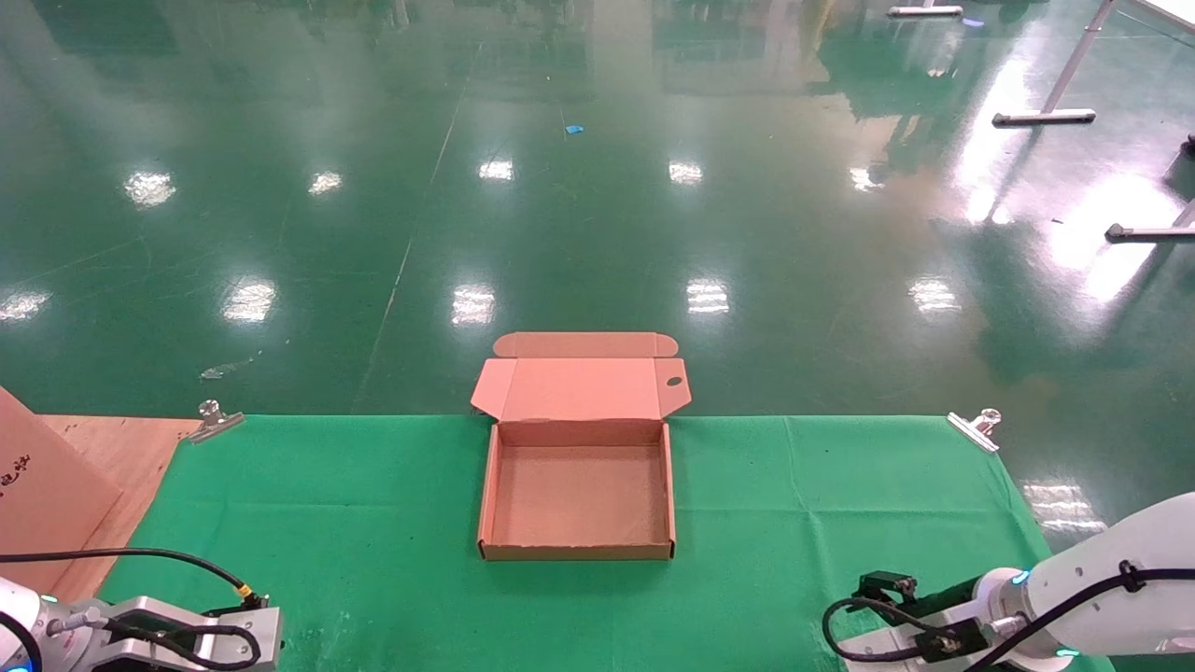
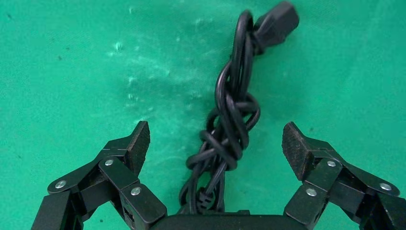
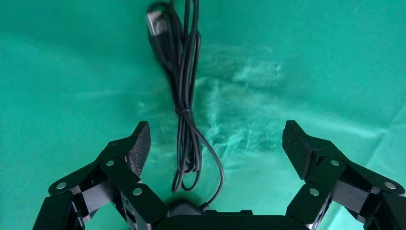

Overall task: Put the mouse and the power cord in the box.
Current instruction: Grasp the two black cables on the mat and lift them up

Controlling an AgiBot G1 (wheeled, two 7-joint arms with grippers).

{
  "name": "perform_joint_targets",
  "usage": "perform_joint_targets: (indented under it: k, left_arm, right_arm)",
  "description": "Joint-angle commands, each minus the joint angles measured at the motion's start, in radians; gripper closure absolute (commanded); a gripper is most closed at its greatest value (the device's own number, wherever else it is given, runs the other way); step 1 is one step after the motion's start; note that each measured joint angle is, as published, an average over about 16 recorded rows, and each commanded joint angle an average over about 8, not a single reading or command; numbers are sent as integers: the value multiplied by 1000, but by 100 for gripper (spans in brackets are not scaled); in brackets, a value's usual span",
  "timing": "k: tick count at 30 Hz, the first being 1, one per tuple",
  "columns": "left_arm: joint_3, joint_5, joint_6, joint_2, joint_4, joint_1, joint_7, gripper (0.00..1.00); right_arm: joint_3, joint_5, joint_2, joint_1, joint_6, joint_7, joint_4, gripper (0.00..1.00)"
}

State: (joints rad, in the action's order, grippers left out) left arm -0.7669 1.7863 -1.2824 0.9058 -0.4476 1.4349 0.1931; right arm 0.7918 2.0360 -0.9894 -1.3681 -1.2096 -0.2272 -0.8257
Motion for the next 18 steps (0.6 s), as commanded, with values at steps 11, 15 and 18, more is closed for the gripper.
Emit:
perform_joint_targets:
  k: [11,15,18]
  left_arm:
    - [-13,26,49,27,70,-5,26,50]
    - [-14,30,58,29,91,0,40,100]
    - [-13,30,62,32,104,5,51,100]
  right_arm:
    - [-1,-19,-50,-18,22,-64,123,95]
    - [-2,-26,-63,-28,20,-85,150,100]
    - [-2,-29,-70,-33,20,-98,166,100]
